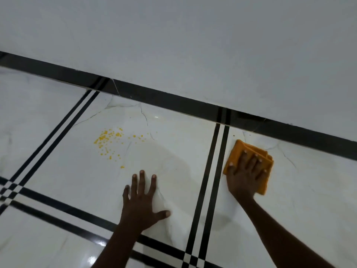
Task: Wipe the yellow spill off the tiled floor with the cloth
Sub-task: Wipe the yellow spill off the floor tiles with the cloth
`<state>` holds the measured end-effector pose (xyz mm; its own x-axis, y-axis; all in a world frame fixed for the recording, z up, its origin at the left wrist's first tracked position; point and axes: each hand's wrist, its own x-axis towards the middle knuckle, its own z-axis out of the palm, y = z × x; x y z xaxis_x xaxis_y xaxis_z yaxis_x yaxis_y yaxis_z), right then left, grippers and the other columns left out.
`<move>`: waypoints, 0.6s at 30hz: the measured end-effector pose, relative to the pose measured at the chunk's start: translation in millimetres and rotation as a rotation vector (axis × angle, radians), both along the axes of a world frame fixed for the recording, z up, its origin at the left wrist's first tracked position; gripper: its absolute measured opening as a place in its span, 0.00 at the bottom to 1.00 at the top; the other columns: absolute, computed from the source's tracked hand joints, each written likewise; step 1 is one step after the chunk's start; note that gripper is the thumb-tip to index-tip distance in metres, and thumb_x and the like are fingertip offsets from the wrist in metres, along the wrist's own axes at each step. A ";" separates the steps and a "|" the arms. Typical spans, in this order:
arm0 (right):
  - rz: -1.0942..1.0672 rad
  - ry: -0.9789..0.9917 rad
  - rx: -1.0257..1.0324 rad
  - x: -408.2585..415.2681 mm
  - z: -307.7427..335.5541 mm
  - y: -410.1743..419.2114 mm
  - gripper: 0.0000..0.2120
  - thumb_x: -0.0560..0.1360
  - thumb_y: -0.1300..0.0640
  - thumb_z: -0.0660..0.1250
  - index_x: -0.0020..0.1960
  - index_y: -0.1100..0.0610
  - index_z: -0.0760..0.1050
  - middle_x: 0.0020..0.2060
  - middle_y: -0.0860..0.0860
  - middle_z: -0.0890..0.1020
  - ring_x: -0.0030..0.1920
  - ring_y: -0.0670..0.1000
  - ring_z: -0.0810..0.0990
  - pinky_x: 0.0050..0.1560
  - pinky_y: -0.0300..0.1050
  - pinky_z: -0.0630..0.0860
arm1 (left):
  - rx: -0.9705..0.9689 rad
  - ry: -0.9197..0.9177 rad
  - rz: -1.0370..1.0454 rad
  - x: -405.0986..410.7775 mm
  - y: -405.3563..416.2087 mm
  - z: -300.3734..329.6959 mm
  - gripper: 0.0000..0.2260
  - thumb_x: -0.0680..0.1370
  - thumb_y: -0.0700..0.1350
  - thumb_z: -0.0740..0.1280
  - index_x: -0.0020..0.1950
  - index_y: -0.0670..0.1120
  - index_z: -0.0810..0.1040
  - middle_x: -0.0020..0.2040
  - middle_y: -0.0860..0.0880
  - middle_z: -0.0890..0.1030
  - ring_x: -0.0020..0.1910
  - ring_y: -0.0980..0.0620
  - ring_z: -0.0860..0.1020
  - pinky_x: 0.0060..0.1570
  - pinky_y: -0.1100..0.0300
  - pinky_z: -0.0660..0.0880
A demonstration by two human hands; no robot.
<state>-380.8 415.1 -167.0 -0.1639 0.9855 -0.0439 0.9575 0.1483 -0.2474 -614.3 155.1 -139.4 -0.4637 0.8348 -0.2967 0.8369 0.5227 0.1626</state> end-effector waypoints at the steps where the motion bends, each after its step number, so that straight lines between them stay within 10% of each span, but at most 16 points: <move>1: -0.014 0.008 0.012 -25.2 0.4 -3.1 0.36 0.83 0.40 0.51 0.84 0.56 0.43 0.82 0.64 0.52 0.81 0.69 0.50 0.78 0.75 0.50 | -0.001 0.004 0.001 2.4 0.1 -2.2 0.56 0.62 0.82 0.57 0.82 0.50 0.57 0.82 0.37 0.52 0.79 0.35 0.56 0.68 0.33 0.64; 6: 0.440 -0.018 0.011 -164.6 -1.4 -15.0 0.35 0.83 0.38 0.45 0.84 0.53 0.44 0.83 0.59 0.45 0.83 0.64 0.42 0.80 0.65 0.34 | 0.032 0.074 -0.034 -1.8 -4.2 -8.9 0.55 0.63 0.81 0.57 0.82 0.51 0.58 0.82 0.38 0.56 0.79 0.36 0.59 0.67 0.35 0.67; 9: 0.564 -0.038 0.020 -113.5 -0.9 -17.5 0.34 0.84 0.37 0.44 0.84 0.52 0.44 0.84 0.57 0.47 0.83 0.61 0.45 0.81 0.67 0.42 | 0.015 0.089 -0.064 -12.0 -8.0 -0.6 0.51 0.61 0.78 0.58 0.80 0.52 0.65 0.79 0.39 0.65 0.74 0.37 0.70 0.59 0.38 0.75; 13: 0.343 -0.069 -0.020 6.6 2.7 5.2 0.36 0.83 0.37 0.45 0.84 0.54 0.45 0.83 0.59 0.48 0.83 0.64 0.46 0.79 0.72 0.49 | -0.027 0.056 -0.069 -9.0 1.5 6.9 0.54 0.55 0.75 0.68 0.77 0.50 0.69 0.75 0.37 0.70 0.69 0.34 0.74 0.54 0.36 0.78; 18: 0.253 -0.074 -0.036 -124.5 10.1 9.1 0.34 0.83 0.42 0.50 0.84 0.57 0.48 0.82 0.65 0.53 0.81 0.69 0.50 0.80 0.71 0.42 | -0.017 0.077 -0.077 -7.4 3.7 4.8 0.51 0.55 0.72 0.66 0.75 0.49 0.71 0.73 0.37 0.73 0.68 0.35 0.76 0.53 0.37 0.78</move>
<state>-505.3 424.2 -156.9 -0.4003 0.9110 -0.0991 0.9067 0.3780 -0.1873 -621.7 158.8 -134.7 -0.4205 0.8640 -0.2767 0.8843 0.4586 0.0881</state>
